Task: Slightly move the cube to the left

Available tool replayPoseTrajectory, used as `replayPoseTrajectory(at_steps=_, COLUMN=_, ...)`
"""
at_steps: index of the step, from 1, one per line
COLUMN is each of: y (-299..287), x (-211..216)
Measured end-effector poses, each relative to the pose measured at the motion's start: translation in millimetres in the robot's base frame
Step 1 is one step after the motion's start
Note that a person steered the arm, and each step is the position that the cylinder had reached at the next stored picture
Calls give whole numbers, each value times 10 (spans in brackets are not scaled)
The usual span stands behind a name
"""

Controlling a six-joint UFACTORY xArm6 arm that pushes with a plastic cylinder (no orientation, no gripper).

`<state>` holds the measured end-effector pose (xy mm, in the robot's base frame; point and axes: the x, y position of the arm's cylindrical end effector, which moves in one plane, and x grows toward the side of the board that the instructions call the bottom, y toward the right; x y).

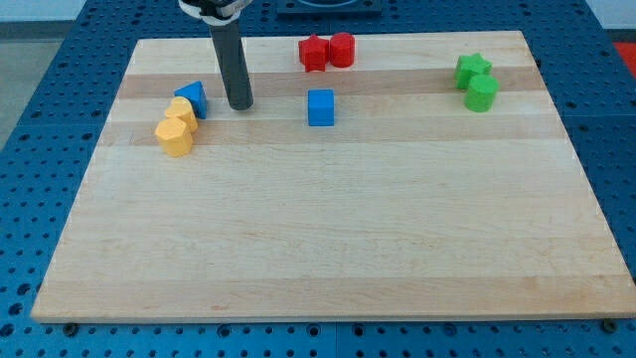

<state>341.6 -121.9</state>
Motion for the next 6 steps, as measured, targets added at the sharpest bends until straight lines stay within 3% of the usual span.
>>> replayPoseTrajectory(at_steps=2, y=180, x=719)
replayPoseTrajectory(at_steps=4, y=1121, x=663)
replayPoseTrajectory(at_steps=6, y=1399, x=346)
